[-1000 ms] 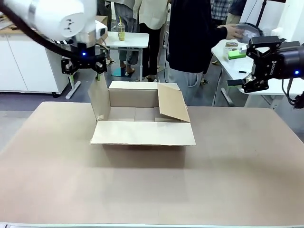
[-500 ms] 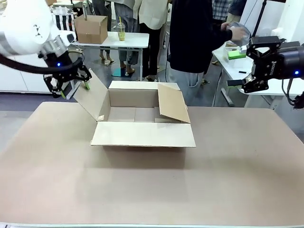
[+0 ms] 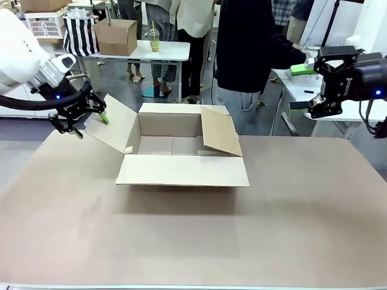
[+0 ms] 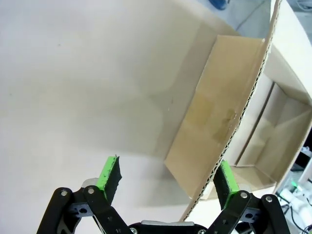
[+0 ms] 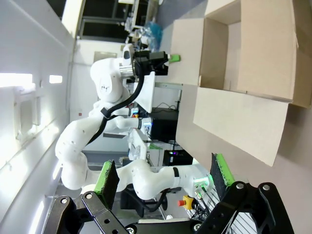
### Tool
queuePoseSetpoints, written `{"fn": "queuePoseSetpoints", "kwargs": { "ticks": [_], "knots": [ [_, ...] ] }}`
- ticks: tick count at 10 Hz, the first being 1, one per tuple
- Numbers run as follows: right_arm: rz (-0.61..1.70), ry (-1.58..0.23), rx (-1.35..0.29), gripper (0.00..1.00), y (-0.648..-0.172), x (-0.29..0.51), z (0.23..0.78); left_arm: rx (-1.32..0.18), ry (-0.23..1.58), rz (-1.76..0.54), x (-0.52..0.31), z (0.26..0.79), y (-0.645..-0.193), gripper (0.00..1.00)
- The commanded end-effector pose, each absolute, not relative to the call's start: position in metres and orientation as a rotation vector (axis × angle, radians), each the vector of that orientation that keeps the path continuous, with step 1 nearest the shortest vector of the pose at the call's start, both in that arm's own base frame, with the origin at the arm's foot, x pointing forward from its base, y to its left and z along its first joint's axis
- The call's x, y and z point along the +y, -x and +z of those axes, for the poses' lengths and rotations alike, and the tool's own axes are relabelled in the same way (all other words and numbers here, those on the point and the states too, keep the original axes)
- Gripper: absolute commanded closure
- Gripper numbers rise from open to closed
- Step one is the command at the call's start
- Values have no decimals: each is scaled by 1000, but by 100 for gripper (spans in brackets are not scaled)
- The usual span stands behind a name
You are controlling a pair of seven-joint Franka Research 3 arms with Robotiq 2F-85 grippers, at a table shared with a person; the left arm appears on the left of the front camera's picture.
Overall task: Pack the gift set into the box.
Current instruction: Place both hands on the side flaps of the Package Box and spread them outward.
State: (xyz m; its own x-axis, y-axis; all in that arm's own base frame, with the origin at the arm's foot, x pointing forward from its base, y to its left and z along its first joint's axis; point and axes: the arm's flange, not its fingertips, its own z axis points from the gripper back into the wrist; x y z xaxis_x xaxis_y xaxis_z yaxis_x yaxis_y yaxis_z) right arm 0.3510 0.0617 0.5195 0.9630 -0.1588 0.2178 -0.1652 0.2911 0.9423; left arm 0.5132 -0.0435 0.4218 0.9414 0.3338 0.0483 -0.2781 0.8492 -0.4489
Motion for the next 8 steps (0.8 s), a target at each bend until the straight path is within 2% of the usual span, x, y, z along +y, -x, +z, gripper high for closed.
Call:
{"fn": "queuePoseSetpoints", "kwargs": {
  "ticks": [1, 2, 3, 4, 5, 6, 8],
  "knots": [
    [25, -1306, -321, 0, -354, 64, 519, -44, 625, 210, -27, 395, -517, 0],
    [25, -1306, -321, 0, -354, 64, 519, 18, 698, 184, -19, 378, -522, 0],
    [25, -1306, -321, 0, -354, 64, 519, -102, 522, 287, -39, 409, -514, 0],
    [4, -1281, -293, 0, -351, 62, 520, -102, 522, 287, -39, 409, -514, 0],
    [-50, -1127, -250, 0, -352, 77, 529, -102, 522, 287, -39, 409, -514, 0],
    [79, -1044, -182, 0, -381, 108, 529, -102, 522, 287, -39, 409, -514, 0],
    [169, -851, -89, 0, -445, 169, 521, -102, 522, 287, -39, 409, -514, 0]
  ]
}}
